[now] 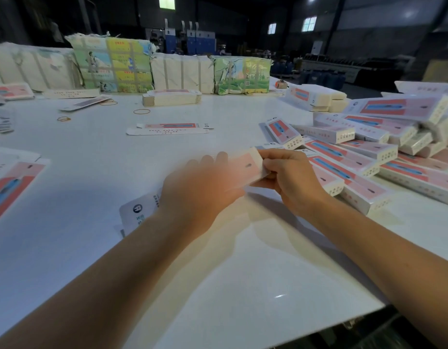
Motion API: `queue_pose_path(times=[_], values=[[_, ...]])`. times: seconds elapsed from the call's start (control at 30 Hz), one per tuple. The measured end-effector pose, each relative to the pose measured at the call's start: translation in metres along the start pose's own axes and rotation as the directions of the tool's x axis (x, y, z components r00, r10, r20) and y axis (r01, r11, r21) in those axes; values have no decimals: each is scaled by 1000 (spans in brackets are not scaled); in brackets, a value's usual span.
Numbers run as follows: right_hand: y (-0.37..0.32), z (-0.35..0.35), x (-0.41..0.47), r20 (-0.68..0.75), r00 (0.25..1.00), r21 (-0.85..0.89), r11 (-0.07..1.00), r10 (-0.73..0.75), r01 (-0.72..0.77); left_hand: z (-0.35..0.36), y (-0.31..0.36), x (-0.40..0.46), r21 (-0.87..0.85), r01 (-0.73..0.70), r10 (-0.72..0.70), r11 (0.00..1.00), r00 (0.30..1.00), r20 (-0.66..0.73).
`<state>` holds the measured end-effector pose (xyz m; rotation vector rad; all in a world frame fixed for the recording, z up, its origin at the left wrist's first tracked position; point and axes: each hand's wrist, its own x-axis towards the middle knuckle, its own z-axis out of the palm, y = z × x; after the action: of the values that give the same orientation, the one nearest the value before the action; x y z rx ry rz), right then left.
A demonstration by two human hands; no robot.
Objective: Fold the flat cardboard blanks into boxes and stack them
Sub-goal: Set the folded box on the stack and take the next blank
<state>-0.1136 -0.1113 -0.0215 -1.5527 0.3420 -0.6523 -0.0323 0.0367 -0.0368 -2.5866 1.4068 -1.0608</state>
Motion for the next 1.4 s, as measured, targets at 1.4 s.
queue_pose_path(times=[1.4], values=[[1, 1, -15, 573, 754, -724, 233, -322, 649, -6, -32, -7, -325, 6, -4, 946, 1000, 7]])
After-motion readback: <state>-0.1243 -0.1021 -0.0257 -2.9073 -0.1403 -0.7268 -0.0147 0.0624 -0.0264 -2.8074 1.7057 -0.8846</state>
